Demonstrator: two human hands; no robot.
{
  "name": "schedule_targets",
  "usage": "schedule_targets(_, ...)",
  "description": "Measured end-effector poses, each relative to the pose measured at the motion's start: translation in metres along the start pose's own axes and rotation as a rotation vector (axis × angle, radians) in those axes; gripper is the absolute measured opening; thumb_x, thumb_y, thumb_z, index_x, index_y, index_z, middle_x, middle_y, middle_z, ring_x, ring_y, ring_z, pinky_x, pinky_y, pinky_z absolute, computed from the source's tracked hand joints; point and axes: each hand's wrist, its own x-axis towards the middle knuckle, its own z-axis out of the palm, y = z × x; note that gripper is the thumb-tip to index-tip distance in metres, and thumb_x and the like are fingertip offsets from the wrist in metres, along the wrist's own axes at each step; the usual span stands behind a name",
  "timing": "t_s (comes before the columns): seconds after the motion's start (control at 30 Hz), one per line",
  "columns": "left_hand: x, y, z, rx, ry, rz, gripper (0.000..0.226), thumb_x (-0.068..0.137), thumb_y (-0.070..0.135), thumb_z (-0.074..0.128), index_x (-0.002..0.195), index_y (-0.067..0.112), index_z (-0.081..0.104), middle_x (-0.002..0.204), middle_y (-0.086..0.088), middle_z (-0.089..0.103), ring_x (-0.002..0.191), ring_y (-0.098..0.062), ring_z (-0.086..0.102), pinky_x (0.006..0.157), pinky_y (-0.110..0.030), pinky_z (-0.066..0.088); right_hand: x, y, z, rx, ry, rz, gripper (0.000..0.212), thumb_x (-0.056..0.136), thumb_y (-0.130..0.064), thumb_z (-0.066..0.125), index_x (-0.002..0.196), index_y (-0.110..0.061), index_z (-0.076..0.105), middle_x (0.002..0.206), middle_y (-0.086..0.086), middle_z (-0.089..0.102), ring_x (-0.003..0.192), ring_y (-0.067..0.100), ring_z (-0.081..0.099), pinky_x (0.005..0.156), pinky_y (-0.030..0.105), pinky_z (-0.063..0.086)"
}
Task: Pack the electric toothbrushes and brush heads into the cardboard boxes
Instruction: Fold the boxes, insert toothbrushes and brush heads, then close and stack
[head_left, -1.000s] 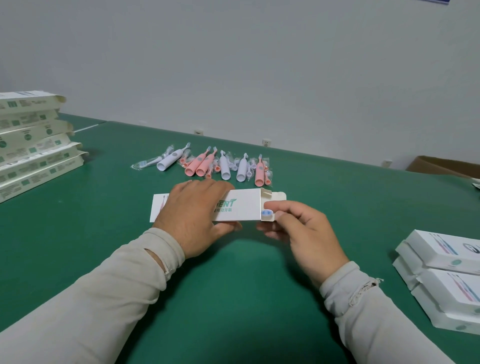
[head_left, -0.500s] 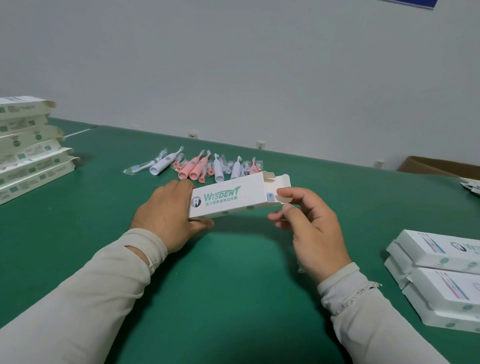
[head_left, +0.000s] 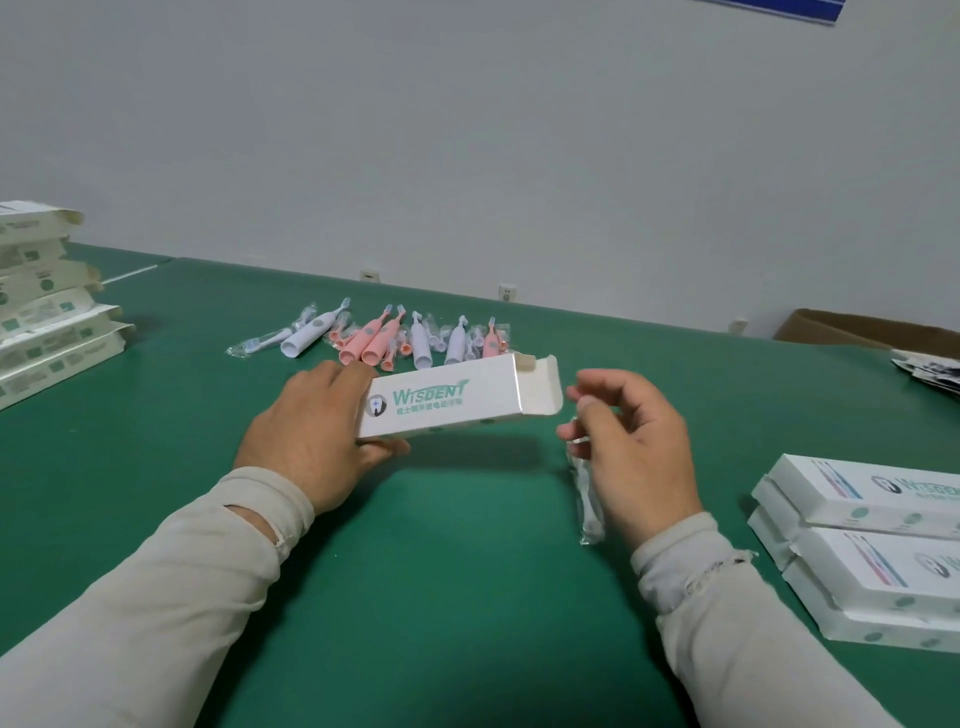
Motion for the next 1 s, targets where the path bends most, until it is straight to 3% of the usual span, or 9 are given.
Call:
schedule_targets(0.1,0.002,-0.001,-0.002,-0.001,-0.028,-0.008,0.055,0.072,0.068,0.070,0.102,0.031,0.041,0.092,0.008,0.040,0.089,-0.017,0.040,0.074,-0.041,0.048,0.017,0.006,-0.030,-0.392,0.103,0.045,0.015,0.091,-0.017,0.063,0.083,-0.029,0.067,0.084,-0.011,0.069,0.077,0.011,0.065,0.073,0.028,0.052)
schedule_targets(0.23,0.002,0.003,-0.002,-0.010,-0.047,0.007,0.058,0.068,0.077,0.065,0.092,0.032,0.037,0.085,0.009,0.040,0.084,-0.019,0.045,0.067,-0.038,0.046,0.016,0.016,-0.041,-0.740,-0.156,0.203,0.023,0.089,-0.030,0.066,0.069,-0.020,0.062,0.066,-0.010,0.064,0.068,0.017,0.061,0.062,0.025,0.044)
schedule_targets(0.37,0.000,0.007,-0.005,-0.047,-0.061,-0.007,0.068,0.059,0.092,0.042,0.094,0.034,0.037,0.088,0.008,0.045,0.084,-0.020,0.047,0.069,-0.039,0.048,0.011,0.005,-0.033,-1.001,-0.324,0.271,0.036,0.080,-0.056,0.068,0.073,-0.021,0.058,0.071,-0.007,0.066,0.072,0.017,0.064,0.071,0.032,0.052)
schedule_targets(0.47,-0.001,0.007,-0.007,-0.038,-0.069,-0.004,0.075,0.057,0.095,0.034,0.099,0.033,0.041,0.091,0.006,0.047,0.086,-0.020,0.048,0.072,-0.040,0.050,0.008,0.000,-0.033,-1.117,-0.480,0.354,0.028,0.079,-0.045,0.068,0.075,-0.018,0.061,0.073,-0.003,0.072,0.076,0.021,0.069,0.080,0.035,0.057)
schedule_targets(0.6,-0.001,0.006,-0.004,0.050,-0.088,0.015,0.072,0.069,0.085,0.048,0.116,0.030,0.046,0.102,0.005,0.043,0.101,-0.021,0.046,0.080,-0.042,0.050,0.010,-0.003,-0.039,-0.807,-0.310,0.247,0.024,0.082,-0.027,0.070,0.066,-0.016,0.056,0.053,-0.005,0.063,0.052,0.012,0.058,0.058,0.026,0.049)
schedule_targets(0.67,-0.001,0.004,-0.001,0.049,-0.087,0.015,0.065,0.075,0.074,0.059,0.124,0.033,0.046,0.116,0.004,0.047,0.111,-0.021,0.046,0.084,-0.042,0.050,0.011,-0.007,-0.038,-0.452,-0.190,0.177,0.014,0.085,-0.015,0.072,0.080,-0.018,0.059,0.051,-0.008,0.061,0.043,0.004,0.053,0.051,0.023,0.041)
schedule_targets(0.73,0.000,0.002,0.001,0.029,-0.078,0.015,0.061,0.077,0.069,0.063,0.126,0.036,0.045,0.125,0.006,0.046,0.116,-0.020,0.044,0.085,-0.041,0.050,0.009,-0.013,-0.033,-0.082,-0.123,0.142,0.027,0.090,-0.006,0.067,0.105,-0.026,0.056,0.060,-0.002,0.066,0.045,0.008,0.056,0.045,0.023,0.044)
schedule_targets(0.8,0.000,0.001,0.003,0.012,-0.067,0.027,0.060,0.077,0.066,0.065,0.127,0.039,0.045,0.130,0.009,0.044,0.120,-0.018,0.042,0.085,-0.041,0.050,0.007,-0.014,-0.026,0.121,-0.070,0.089,0.038,0.094,-0.004,0.063,0.113,-0.035,0.050,0.069,0.004,0.070,0.050,0.015,0.060,0.046,0.025,0.049)
schedule_targets(1.0,-0.001,0.003,0.006,-0.071,-0.043,0.085,0.059,0.076,0.064,0.069,0.126,0.041,0.048,0.131,0.015,0.044,0.120,-0.014,0.042,0.090,-0.043,0.050,0.000,-0.012,-0.009,0.143,0.091,0.036,0.030,0.097,-0.007,0.059,0.108,-0.033,0.050,0.079,-0.001,0.075,0.069,0.010,0.072,0.058,0.021,0.055)
